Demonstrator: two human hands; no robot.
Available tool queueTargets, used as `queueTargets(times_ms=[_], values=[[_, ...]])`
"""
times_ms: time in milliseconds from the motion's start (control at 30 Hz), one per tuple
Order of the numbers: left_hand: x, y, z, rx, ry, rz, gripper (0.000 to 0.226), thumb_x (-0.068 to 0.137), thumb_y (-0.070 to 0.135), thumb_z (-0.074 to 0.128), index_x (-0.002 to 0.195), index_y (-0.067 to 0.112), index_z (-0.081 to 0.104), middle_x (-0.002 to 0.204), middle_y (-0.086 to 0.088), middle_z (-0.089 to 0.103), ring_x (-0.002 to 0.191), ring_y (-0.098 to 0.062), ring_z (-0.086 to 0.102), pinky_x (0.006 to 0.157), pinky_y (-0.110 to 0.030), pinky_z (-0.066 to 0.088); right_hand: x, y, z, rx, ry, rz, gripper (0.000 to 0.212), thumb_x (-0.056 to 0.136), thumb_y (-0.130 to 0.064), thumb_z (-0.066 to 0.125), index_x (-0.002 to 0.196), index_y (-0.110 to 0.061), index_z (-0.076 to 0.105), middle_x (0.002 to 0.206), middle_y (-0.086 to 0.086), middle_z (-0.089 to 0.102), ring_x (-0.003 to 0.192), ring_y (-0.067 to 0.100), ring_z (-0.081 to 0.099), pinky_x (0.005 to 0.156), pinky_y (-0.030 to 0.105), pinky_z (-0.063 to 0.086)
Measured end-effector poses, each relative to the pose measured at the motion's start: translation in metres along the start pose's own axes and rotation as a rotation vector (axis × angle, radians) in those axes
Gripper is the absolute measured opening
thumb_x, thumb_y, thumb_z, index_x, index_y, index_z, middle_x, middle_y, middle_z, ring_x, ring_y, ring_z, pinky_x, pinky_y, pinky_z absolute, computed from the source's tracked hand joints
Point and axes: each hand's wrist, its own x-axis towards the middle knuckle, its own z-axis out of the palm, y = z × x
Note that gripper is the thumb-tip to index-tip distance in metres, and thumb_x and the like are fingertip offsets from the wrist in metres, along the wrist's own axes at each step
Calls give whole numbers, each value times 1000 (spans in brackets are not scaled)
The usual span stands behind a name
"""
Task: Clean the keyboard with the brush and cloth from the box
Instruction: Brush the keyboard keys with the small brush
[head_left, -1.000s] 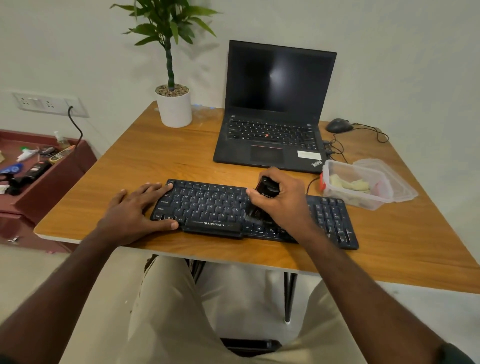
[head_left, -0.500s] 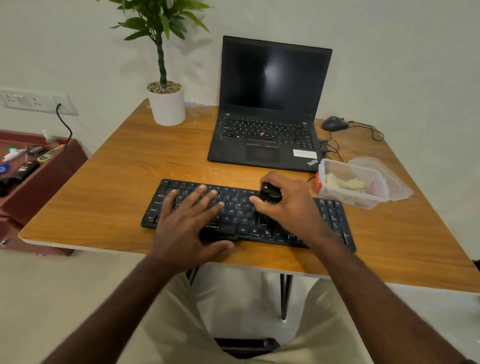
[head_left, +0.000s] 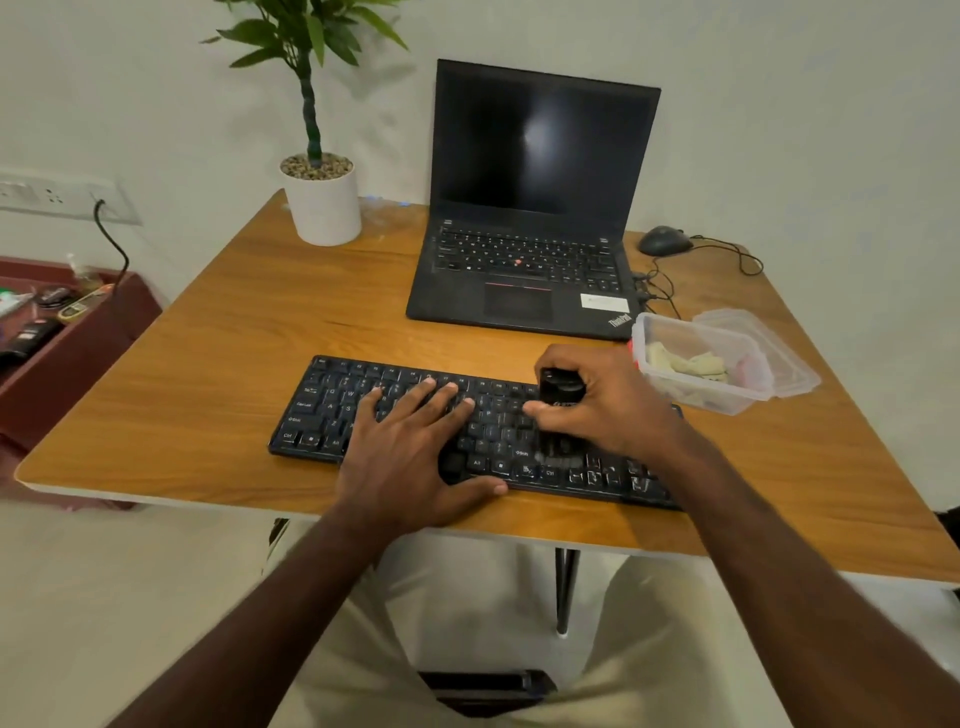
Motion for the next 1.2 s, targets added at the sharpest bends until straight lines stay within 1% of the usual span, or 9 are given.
queueTargets(times_ms=[100, 200, 367, 567, 667, 867, 967, 1067, 1200], values=[[1, 1, 2, -11, 28, -1, 105, 71, 99, 22, 147, 30, 45, 156, 2, 40, 148, -18, 29, 118, -61, 16, 2, -2, -3, 4, 107, 32, 21, 82, -30, 82, 90, -28, 62, 77, -12, 61, 73, 4, 59, 65, 25, 52], [1, 2, 3, -5, 14, -8, 106, 71, 100, 23, 147, 30, 45, 157, 2, 40, 148, -18, 28, 118, -62, 16, -1, -12, 24, 4, 123, -19, 21, 84, -32, 80, 92, -29, 61, 78, -13, 61, 74, 3, 60, 63, 16, 47], [1, 3, 1, -14, 20, -11, 106, 71, 100, 24, 147, 29, 47, 155, 1, 42, 148, -18, 30, 117, -62, 17, 1, -20, 36, 151, 287, -48, 19, 84, -26, 81, 91, -20, 64, 76, -6, 61, 69, 7, 59, 60, 17, 48], [1, 2, 1, -23, 26, -18, 106, 70, 100, 24, 147, 30, 46, 156, 2, 41, 148, -17, 29, 118, -61, 15, -4, -5, 6, -98, 81, 45, 24, 83, -33, 81, 89, -33, 58, 77, -17, 59, 74, -1, 58, 64, 14, 43], [1, 3, 2, -20, 20, -22, 106, 71, 100, 22, 147, 30, 45, 156, 2, 40, 148, -18, 28, 118, -61, 14, -5, -8, 6, -132, 156, 58, 23, 84, -34, 80, 92, -31, 59, 79, -16, 60, 77, -2, 59, 64, 13, 45], [2, 3, -1, -24, 15, -21, 108, 69, 100, 22, 146, 30, 47, 156, 2, 41, 147, -18, 30, 118, -61, 14, 2, -16, 30, 61, 310, 31, 21, 83, -31, 80, 91, -19, 65, 75, -8, 61, 71, 8, 60, 59, 18, 48], [3, 2, -4, -36, 18, -19, 108, 68, 101, 22, 146, 30, 48, 155, 3, 42, 147, -17, 31, 118, -60, 15, 5, -13, 21, -83, 204, 26, 21, 84, -33, 80, 90, -25, 61, 76, -14, 60, 72, 3, 59, 63, 15, 45], [6, -6, -5, -45, 11, -22, 107, 67, 101, 25, 148, 33, 44, 157, 6, 38, 148, -15, 27, 119, -58, 13, 2, -3, 0, -86, 172, 113, 24, 83, -32, 80, 96, -23, 62, 82, -11, 63, 78, 4, 62, 70, 24, 54], [13, -18, -6, -47, 31, -20, 105, 68, 100, 28, 146, 32, 47, 155, 5, 42, 147, -16, 30, 119, -59, 16, -5, 10, -19, 10, 349, 102, 23, 83, -25, 83, 94, -15, 65, 78, -2, 63, 70, 1, 58, 64, 12, 48]])
